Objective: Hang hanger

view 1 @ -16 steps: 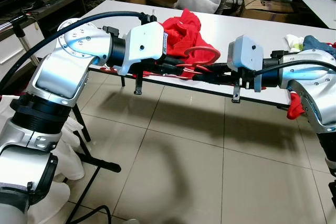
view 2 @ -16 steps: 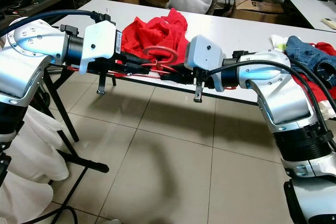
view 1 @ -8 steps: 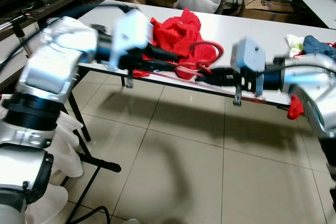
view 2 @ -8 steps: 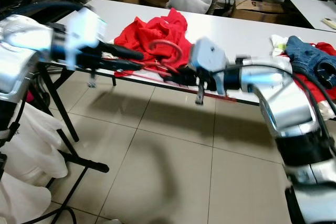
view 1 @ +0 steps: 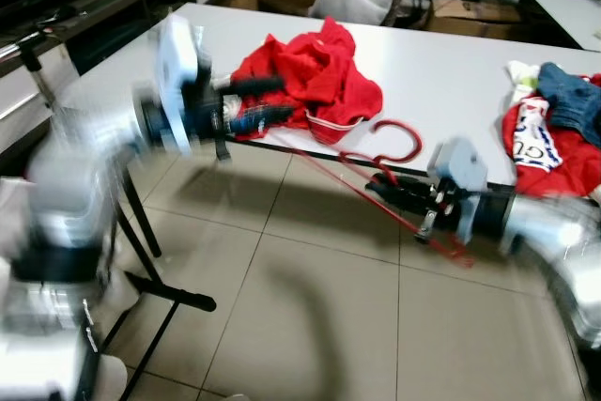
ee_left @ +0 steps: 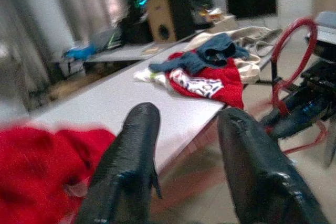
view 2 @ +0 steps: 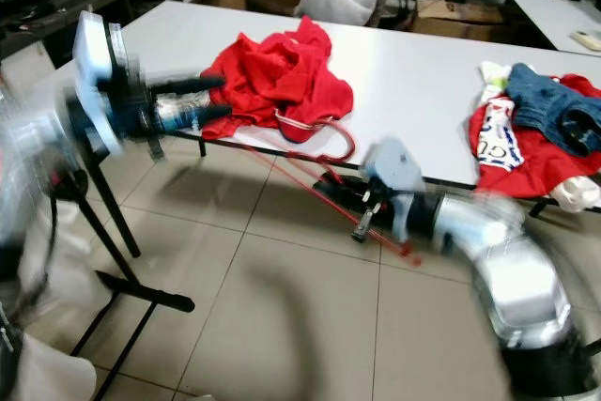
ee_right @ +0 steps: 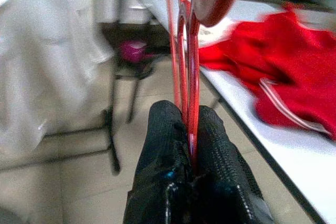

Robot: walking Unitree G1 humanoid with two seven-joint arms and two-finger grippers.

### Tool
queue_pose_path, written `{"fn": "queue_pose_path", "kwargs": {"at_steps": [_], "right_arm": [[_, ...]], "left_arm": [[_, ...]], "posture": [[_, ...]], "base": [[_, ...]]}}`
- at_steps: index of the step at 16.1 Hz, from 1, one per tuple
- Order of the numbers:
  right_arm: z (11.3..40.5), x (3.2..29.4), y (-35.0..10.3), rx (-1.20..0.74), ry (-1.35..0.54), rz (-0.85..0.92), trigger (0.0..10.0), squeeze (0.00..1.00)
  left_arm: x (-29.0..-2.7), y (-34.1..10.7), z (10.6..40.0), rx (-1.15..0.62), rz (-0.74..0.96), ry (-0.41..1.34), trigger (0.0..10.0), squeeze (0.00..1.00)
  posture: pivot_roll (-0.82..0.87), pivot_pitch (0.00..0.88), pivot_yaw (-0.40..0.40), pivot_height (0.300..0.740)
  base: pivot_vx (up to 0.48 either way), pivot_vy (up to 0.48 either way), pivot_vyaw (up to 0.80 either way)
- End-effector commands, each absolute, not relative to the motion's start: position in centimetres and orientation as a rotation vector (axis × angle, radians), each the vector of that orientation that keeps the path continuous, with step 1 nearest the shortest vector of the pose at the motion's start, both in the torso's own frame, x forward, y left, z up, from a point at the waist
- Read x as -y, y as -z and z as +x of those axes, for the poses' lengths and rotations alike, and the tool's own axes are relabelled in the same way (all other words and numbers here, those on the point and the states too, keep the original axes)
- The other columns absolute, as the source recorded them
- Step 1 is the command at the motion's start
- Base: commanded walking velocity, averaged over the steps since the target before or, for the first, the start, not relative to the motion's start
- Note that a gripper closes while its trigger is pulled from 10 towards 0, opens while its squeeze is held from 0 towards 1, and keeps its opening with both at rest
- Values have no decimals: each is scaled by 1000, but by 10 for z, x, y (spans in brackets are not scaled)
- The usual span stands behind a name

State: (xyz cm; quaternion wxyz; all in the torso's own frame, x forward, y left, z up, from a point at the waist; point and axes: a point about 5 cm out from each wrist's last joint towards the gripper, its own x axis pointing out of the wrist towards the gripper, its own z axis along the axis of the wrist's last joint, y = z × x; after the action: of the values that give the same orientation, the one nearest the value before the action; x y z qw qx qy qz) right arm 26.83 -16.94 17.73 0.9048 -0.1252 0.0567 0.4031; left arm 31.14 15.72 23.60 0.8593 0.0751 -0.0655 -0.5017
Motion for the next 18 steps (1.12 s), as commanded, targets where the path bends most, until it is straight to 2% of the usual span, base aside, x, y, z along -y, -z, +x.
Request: {"fn": "queue_pose_path", "kwargs": {"at_steps": [1,3,4,5,7,8,9,10,12,14,18], "right_arm": [[270,179,-180,-102,-699,-269,0,0],[261,183,-162,-150,-548,-196,0,0],[254,184,-155,-167,-488,-169,0,0],[248,183,-148,-169,-426,-156,0,0],[240,177,-137,-172,-320,-88,0,0],[233,168,-123,-216,-305,-127,2392,0],[232,166,-122,-223,-302,-142,2392,0],[235,167,-120,-227,-279,-198,10000,0],[240,167,-123,-193,-280,-255,10000,0],[241,168,-122,-191,-239,-230,10000,0],[254,168,-125,-156,-183,-82,10000,0]], "left_arm": [[-153,-226,310,115,115,961,10000,4],[-150,-187,307,33,43,693,10000,0],[-150,-169,302,-33,4,631,10000,0],[-151,-154,294,-70,80,584,10000,0],[-150,-137,283,-132,92,500,10000,0],[-143,-130,277,-144,56,453,10000,0],[-141,-129,276,-142,46,442,10000,0],[-137,-127,272,-139,55,410,10000,0],[-135,-126,269,-137,67,390,10000,0],[-133,-127,267,-133,77,379,10000,0],[-128,-131,266,-117,90,365,10000,0]], "posture": [[-111,0,5,740],[-112,1,-6,740],[-112,1,-6,740],[-121,7,-2,740],[-123,13,-3,740],[-119,21,-10,740],[-119,21,-10,740],[-120,20,-17,740],[-113,16,-23,740],[-103,11,-27,740],[-83,0,-26,740]], "base": [[0,0,0],[0,0,0],[0,0,0],[0,0,0],[0,0,0],[0,0,0],[0,0,0],[0,0,0],[0,-127,0],[0,-330,0],[0,-344,0]]}}
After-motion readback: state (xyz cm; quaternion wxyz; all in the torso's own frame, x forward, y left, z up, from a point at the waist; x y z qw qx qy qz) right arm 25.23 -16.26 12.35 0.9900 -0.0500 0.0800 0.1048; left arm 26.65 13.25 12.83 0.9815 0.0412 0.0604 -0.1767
